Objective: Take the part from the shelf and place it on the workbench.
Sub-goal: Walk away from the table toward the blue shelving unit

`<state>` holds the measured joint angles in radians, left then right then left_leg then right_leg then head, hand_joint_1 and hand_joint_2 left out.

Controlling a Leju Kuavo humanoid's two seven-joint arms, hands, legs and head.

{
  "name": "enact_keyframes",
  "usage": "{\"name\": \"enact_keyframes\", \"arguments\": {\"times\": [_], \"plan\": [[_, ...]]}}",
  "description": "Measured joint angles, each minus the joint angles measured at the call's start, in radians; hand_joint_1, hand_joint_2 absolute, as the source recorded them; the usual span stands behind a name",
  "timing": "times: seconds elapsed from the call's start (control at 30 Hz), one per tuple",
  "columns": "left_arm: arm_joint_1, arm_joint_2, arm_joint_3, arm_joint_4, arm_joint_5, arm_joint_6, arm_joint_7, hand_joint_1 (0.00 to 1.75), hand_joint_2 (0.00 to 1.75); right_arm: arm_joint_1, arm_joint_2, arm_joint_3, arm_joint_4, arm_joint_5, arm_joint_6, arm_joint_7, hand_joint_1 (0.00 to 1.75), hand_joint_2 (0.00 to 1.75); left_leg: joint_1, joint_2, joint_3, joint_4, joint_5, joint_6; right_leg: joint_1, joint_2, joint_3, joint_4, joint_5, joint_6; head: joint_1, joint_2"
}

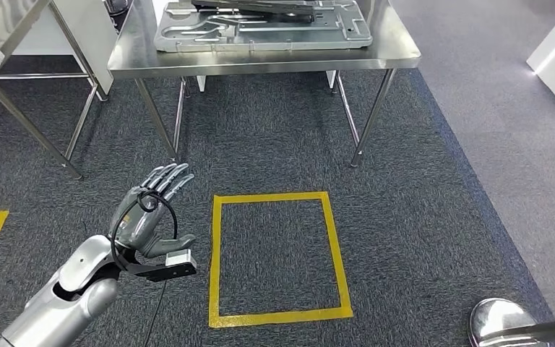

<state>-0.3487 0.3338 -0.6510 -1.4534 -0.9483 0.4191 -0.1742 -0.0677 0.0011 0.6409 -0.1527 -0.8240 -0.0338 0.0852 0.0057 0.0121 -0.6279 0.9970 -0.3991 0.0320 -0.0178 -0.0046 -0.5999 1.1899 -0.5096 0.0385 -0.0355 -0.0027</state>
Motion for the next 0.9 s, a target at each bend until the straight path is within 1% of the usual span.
{"name": "enact_keyframes", "arguments": {"times": [0.03, 0.07, 0.1, 0.13, 0.17, 0.2, 0.23, 0.27, 0.3, 0.33, 0.37, 0.4, 0.43, 0.47, 0.5, 0.53, 0.57, 0.6, 0.63, 0.67, 0.7, 0.73, 0.77, 0.8, 0.83, 0.87, 0.9], "plan": [[0.000, 0.000, 0.001, 0.000, 0.002, 0.000, 0.000, 0.00, 0.00, -0.001, 0.000, 0.000, 0.000, 0.000, -0.002, 0.001, 0.00, 0.44, -0.001, 0.000, -0.012, 0.006, 0.008, -0.005, 0.001, 0.001, 0.061, -0.081, -0.004, -0.005, 0.000, 0.000], [-0.001, 0.000, 0.003, 0.000, 0.003, 0.000, 0.000, 0.00, 0.00, -0.002, 0.000, 0.000, 0.000, 0.000, -0.003, 0.002, 0.00, 0.87, -0.003, 0.000, -0.020, 0.009, 0.018, -0.011, 0.004, 0.001, 0.107, -0.146, -0.017, -0.012, 0.000, 0.000], [-0.002, 0.001, 0.004, 0.000, 0.005, 0.000, -0.001, 0.00, 0.00, -0.002, 0.000, 0.000, 0.000, 0.000, -0.003, 0.002, 0.00, 1.31, -0.003, 0.000, -0.025, 0.010, 0.028, -0.017, 0.007, 0.002, 0.136, -0.192, -0.030, -0.019, 0.000, 0.000], [-0.002, 0.001, 0.005, 0.000, 0.005, 0.000, -0.001, 0.00, 0.00, -0.002, 0.000, 0.000, 0.000, -0.001, -0.003, 0.003, 0.00, 1.75, -0.003, 0.001, -0.028, 0.010, 0.038, -0.023, 0.011, 0.003, 0.143, -0.213, -0.034, -0.027, 0.000, 0.000], [-0.001, 0.001, 0.006, 0.001, 0.006, -0.001, -0.001, 0.00, 0.00, -0.002, 0.000, 0.000, 0.000, -0.001, -0.003, 0.004, 0.00, 1.75, -0.002, 0.001, -0.032, 0.008, 0.046, -0.029, 0.010, 0.002, 0.136, -0.214, -0.026, -0.035, 0.000, 0.000], [0.000, 0.002, 0.006, 0.001, 0.006, -0.001, -0.002, 0.00, 0.00, -0.002, 0.000, 0.000, 0.000, -0.001, -0.003, 0.006, 0.00, 1.75, 0.000, 0.000, -0.038, 0.013, 0.039, -0.035, 0.010, 0.000, 0.127, -0.214, -0.016, -0.044, 0.000, 0.000], [0.001, 0.002, 0.006, 0.002, 0.007, -0.001, -0.002, 0.00, 0.00, -0.002, 0.001, 0.000, 0.000, -0.001, -0.003, 0.007, 0.00, 1.75, 0.002, -0.001, -0.048, 0.033, 0.011, -0.040, 0.008, -0.003, 0.116, -0.215, -0.004, -0.053, 0.000, 0.000], [0.002, 0.003, 0.006, 0.003, 0.007, -0.002, -0.002, 0.00, 0.00, -0.002, 0.001, 0.000, 0.000, -0.002, -0.003, 0.008, 0.00, 1.75, 0.004, -0.002, -0.061, 0.072, -0.035, -0.045, 0.007, -0.005, 0.103, -0.215, 0.009, -0.061, 0.000, 0.000], [0.003, 0.004, 0.006, 0.005, 0.008, -0.002, -0.002, 0.00, 0.00, -0.002, 0.001, 0.000, 0.000, -0.002, -0.003, 0.009, 0.00, 1.75, 0.005, -0.003, -0.077, 0.131, -0.093, -0.048, 0.009, -0.007, 0.088, -0.214, 0.021, -0.067, 0.000, 0.000], [0.003, 0.004, 0.006, 0.006, 0.008, -0.002, -0.002, 0.00, 0.00, -0.002, 0.001, 0.000, 0.000, -0.002, -0.003, 0.009, 0.00, 1.75, 0.006, -0.003, -0.091, 0.200, -0.143, -0.051, 0.011, -0.009, 0.071, -0.213, 0.034, -0.070, 0.000, 0.000], [0.004, 0.005, 0.006, 0.008, 0.009, -0.003, -0.002, 0.00, 0.00, -0.001, 0.000, 0.000, 0.000, -0.002, -0.003, 0.009, 0.00, 1.75, 0.006, -0.003, -0.098, 0.262, -0.173, -0.053, 0.012, -0.009, 0.052, -0.210, 0.046, -0.071, 0.000, 0.000], [0.005, 0.005, 0.007, 0.009, 0.010, -0.003, -0.002, 0.00, 0.00, -0.001, 0.000, 0.000, 0.000, -0.002, -0.003, 0.010, 0.00, 1.75, 0.006, -0.003, -0.096, 0.304, -0.178, -0.054, 0.014, -0.010, 0.033, -0.207, 0.058, -0.071, 0.000, 0.000], [0.006, 0.005, 0.007, 0.011, 0.010, -0.003, -0.002, 0.00, 0.00, -0.001, -0.001, 0.000, 0.000, -0.002, -0.004, 0.010, 0.00, 1.75, 0.006, -0.003, -0.077, 0.314, -0.159, -0.053, 0.015, -0.010, 0.012, -0.201, 0.070, -0.071, 0.000, 0.000], [0.006, 0.005, 0.008, 0.013, 0.011, -0.004, -0.002, 0.00, 0.00, -0.001, -0.001, 0.000, 0.000, -0.002, -0.004, 0.010, 0.00, 1.75, 0.006, -0.003, -0.042, 0.290, -0.130, -0.051, 0.015, -0.009, -0.008, -0.194, 0.080, -0.069, 0.000, 0.000], [0.006, 0.005, 0.009, 0.014, 0.012, -0.004, -0.002, 0.00, 0.00, -0.002, -0.001, 0.001, 0.000, -0.002, -0.004, 0.010, 0.00, 1.75, 0.005, -0.003, 0.008, 0.236, -0.107, -0.047, 0.016, -0.009, -0.026, -0.186, 0.089, -0.067, 0.000, 0.000], [0.004, 0.005, 0.010, 0.014, 0.015, -0.006, -0.003, 0.00, 0.44, -0.002, -0.001, 0.001, 0.000, -0.002, -0.004, 0.010, 0.00, 1.75, 0.003, -0.003, 0.069, 0.163, -0.104, -0.041, 0.017, -0.008, -0.041, -0.179, 0.097, -0.064, 0.000, 0.000], [0.001, 0.004, 0.013, 0.014, 0.020, -0.011, -0.004, 0.00, 0.87, -0.002, -0.001, 0.001, -0.001, -0.002, -0.004, 0.010, 0.00, 1.75, 0.000, -0.003, 0.122, 0.087, -0.117, -0.036, 0.018, -0.008, -0.052, -0.172, 0.103, -0.059, 0.000, 0.000], [-0.002, 0.004, 0.016, 0.014, 0.027, -0.018, -0.005, 0.00, 1.31, -0.003, 0.000, 0.001, -0.001, -0.002, -0.005, 0.011, 0.00, 1.75, -0.003, -0.002, 0.158, 0.031, -0.136, -0.030, 0.018, -0.008, -0.059, -0.169, 0.110, -0.054, 0.000, 0.000], [-0.004, 0.004, 0.019, 0.016, 0.035, -0.029, -0.006, 0.00, 1.75, -0.002, 0.000, 0.002, -0.002, -0.002, -0.005, 0.011, 0.00, 1.75, -0.006, -0.002, 0.175, -0.003, -0.150, -0.025, 0.017, -0.008, -0.062, -0.169, 0.118, -0.047, 0.000, 0.000], [-0.004, 0.004, 0.021, 0.018, 0.047, -0.041, -0.007, 0.00, 1.75, -0.002, 0.000, 0.002, -0.002, -0.003, -0.006, 0.011, 0.00, 1.75, -0.007, -0.002, 0.176, -0.018, -0.148, -0.018, 0.016, -0.010, -0.063, -0.171, 0.127, -0.040, 0.000, 0.000], [-0.003, 0.003, 0.023, 0.025, 0.064, -0.054, -0.008, 0.00, 1.75, -0.001, -0.002, 0.002, -0.002, -0.004, -0.006, 0.011, 0.00, 1.75, -0.006, 0.000, 0.170, -0.020, -0.138, -0.012, 0.014, -0.009, -0.064, -0.171, 0.132, -0.033, 0.000, 0.000], [0.002, 0.001, 0.027, 0.034, 0.085, -0.065, -0.010, 0.00, 1.75, -0.001, -0.004, 0.002, -0.001, -0.006, -0.007, 0.011, 0.00, 1.75, -0.005, 0.001, 0.165, -0.023, -0.127, -0.005, 0.012, -0.007, -0.069, -0.162, 0.123, -0.027, 0.000, 0.000], [0.010, -0.004, 0.032, 0.050, 0.112, -0.073, -0.012, 0.00, 1.75, 0.000, -0.006, 0.002, -0.001, -0.008, -0.007, 0.013, 0.00, 1.75, -0.002, 0.003, 0.158, -0.026, -0.115, 0.002, 0.010, -0.004, -0.081, -0.134, 0.097, -0.022, 0.000, 0.000], [0.021, -0.010, 0.042, 0.070, 0.141, -0.078, -0.014, 0.00, 1.75, 0.000, -0.008, 0.002, -0.001, -0.010, -0.008, 0.015, 0.00, 1.75, -0.001, 0.005, 0.148, -0.028, -0.105, 0.006, 0.007, -0.002, -0.101, -0.084, 0.055, -0.017, 0.000, 0.000], [0.035, -0.019, 0.053, 0.094, 0.165, -0.078, -0.017, 0.00, 1.75, 0.001, -0.008, 0.002, -0.001, -0.011, -0.009, 0.018, 0.00, 1.75, -0.001, 0.005, 0.136, -0.027, -0.096, 0.009, 0.006, -0.001, -0.124, -0.019, 0.009, -0.012, 0.000, 0.000], [0.050, -0.028, 0.068, 0.127, 0.189, -0.074, -0.021, 0.00, 1.75, 0.001, -0.008, 0.002, -0.001, -0.012, -0.010, 0.022, 0.00, 1.75, -0.001, 0.006, 0.125, -0.027, -0.087, 0.011, 0.004, -0.001, -0.143, 0.044, -0.028, -0.008, 0.000, 0.000], [0.065, -0.041, 0.084, 0.168, 0.209, -0.067, -0.026, 0.00, 1.75, 0.002, -0.008, 0.002, -0.001, -0.014, -0.013, 0.026, 0.00, 1.75, -0.001, 0.006, 0.115, -0.026, -0.079, 0.010, 0.002, -0.001, -0.149, 0.084, -0.048, -0.005, 0.000, 0.000]]}}
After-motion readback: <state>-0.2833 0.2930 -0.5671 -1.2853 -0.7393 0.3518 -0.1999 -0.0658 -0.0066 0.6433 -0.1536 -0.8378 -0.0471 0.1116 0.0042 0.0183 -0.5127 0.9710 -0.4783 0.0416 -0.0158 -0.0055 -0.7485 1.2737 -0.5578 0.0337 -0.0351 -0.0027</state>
